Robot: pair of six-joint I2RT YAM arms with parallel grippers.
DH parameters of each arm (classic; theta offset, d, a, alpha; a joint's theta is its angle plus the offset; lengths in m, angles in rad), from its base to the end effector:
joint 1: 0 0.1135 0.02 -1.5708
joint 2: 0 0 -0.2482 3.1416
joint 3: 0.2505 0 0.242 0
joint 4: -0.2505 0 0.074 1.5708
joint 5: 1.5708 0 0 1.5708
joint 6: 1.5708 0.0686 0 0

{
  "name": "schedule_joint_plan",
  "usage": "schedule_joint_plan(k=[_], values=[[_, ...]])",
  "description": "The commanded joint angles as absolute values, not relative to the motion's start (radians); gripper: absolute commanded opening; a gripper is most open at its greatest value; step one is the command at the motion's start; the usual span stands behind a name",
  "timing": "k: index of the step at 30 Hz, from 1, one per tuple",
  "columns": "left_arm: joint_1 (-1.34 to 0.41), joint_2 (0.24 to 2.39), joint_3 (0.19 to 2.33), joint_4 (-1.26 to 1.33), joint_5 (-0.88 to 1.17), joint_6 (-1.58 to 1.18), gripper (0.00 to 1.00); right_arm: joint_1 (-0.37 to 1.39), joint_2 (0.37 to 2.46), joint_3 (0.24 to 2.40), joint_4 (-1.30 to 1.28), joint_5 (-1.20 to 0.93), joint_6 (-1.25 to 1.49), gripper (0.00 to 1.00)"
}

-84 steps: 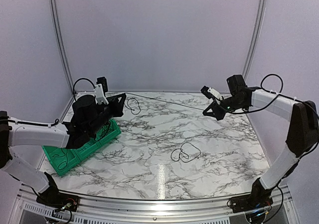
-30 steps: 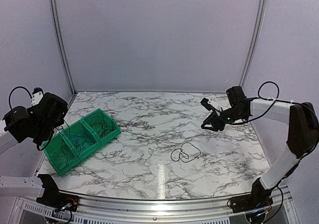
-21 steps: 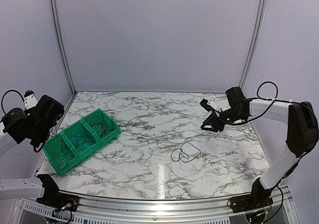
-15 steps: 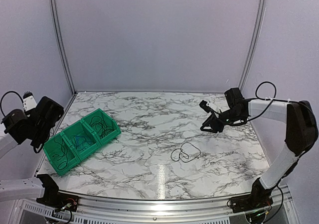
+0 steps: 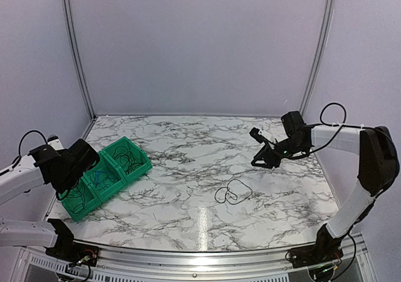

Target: Untangle the cables

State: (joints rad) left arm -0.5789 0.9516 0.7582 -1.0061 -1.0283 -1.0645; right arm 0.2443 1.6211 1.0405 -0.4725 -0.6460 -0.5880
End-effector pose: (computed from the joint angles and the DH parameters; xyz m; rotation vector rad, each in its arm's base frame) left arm 0.1638 -0.0369 0.2275 -0.7222 1.9879 0.5197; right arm 0.3055 0.1187 0.1710 -1.1859 2.1475 0.6952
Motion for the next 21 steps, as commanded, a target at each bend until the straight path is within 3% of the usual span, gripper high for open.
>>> schedule_joint_plan(k=[1,10,21], values=[[-0.570,0.986,0.717,-0.982,-0.964,-1.150,0.00,0.256,1.636,1.049,-0.487,-0.663,-0.606,0.38],[-0.565,1.055,0.643,-0.904,-0.899,-1.222,0.00,0.262,1.644,1.052,-0.499,-0.664,-0.611,0.38],[-0.498,1.126,0.524,-0.677,-0.812,-1.119,0.00,0.265,1.649,1.052,-0.505,-0.664,-0.618,0.38]])
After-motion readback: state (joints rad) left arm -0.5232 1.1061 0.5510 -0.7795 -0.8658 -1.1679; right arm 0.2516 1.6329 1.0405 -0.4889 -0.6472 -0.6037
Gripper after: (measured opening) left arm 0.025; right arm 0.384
